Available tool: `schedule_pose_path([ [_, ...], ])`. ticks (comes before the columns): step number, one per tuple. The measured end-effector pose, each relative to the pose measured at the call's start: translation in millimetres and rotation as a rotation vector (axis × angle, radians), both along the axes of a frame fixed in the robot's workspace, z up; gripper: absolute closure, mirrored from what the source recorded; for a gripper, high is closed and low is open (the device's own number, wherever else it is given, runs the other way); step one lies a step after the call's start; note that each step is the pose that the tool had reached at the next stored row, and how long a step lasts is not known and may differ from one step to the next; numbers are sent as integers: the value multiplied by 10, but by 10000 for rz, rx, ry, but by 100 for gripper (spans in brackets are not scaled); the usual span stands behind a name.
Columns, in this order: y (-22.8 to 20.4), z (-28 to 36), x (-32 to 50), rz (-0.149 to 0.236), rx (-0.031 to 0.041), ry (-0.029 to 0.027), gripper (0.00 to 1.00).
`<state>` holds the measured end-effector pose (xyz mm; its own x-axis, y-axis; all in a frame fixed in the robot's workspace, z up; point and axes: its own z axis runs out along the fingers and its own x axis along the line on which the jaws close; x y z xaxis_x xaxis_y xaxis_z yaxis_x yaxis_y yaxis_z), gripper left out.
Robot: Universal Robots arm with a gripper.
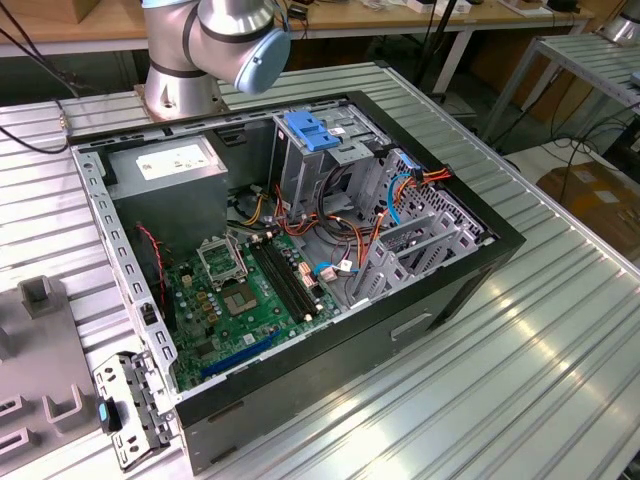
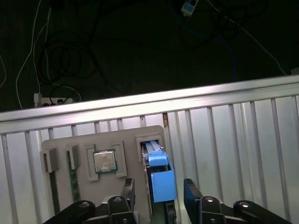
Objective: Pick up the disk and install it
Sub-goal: 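Pick up the disk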
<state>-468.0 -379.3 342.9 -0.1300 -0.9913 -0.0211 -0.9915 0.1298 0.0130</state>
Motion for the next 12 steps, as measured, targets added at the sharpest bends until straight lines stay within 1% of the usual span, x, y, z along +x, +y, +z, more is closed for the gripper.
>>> schedule_pose_path([
  [1, 0, -13, -1, 140, 1, -14, 46],
  [4, 0, -51, -1, 657, 1, -18, 46],
  [6, 1, -77, -12, 719, 1, -36, 46],
  [7, 0, -101, -22, 731, 4, -49, 46],
  [9, 1, -159, -26, 735, 5, -51, 46],
  [11, 2, -198, -26, 735, 6, -52, 46],
  [12, 2, -235, -26, 735, 6, -52, 46],
])
